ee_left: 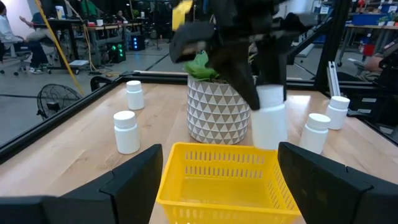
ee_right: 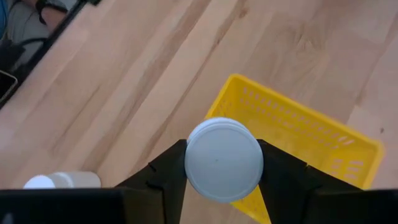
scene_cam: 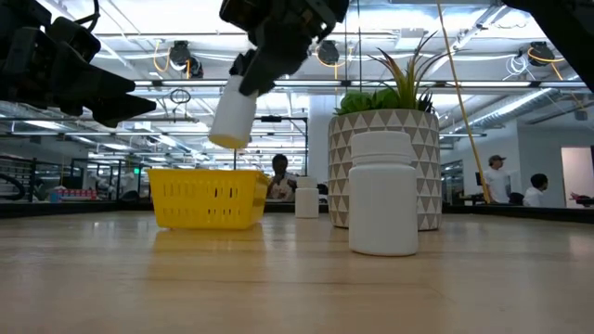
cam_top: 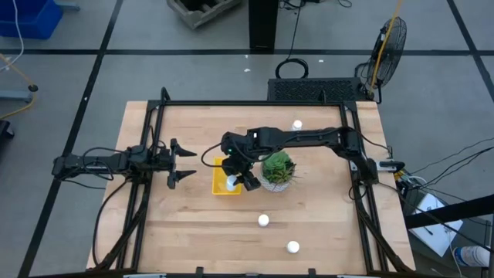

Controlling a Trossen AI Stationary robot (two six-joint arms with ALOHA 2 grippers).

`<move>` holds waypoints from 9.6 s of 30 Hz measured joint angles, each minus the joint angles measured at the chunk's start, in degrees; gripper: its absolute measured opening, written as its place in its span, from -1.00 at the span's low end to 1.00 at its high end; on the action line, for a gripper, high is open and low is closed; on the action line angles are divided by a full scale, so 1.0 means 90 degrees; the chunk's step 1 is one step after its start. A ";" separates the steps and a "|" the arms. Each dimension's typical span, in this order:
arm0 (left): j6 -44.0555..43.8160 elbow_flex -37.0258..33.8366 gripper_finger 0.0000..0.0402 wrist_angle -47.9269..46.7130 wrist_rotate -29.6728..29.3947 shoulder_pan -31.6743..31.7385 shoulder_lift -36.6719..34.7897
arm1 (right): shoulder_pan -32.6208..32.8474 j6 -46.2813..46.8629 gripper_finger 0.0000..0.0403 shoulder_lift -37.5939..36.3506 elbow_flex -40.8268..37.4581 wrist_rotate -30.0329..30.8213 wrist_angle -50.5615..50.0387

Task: Pick and place pill bottles into a basket
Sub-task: Put the white medicine bottle into the yellow basket

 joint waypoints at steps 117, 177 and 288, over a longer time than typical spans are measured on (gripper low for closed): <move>0.0000 0.0001 0.61 0.0000 0.0000 -0.0002 -0.0002 | -0.0712 -0.0783 -0.21 0.0461 -0.0821 0.0648 0.0765; 0.0000 0.0001 0.61 -0.0001 -0.0019 -0.0001 -0.0002 | -0.0848 0.0495 0.08 -0.3757 -0.0816 0.3310 -0.1543; 0.0060 0.0000 0.61 0.0023 -0.0048 0.0000 0.0000 | -0.4175 0.2917 0.49 -0.3553 -1.1081 0.2640 1.0812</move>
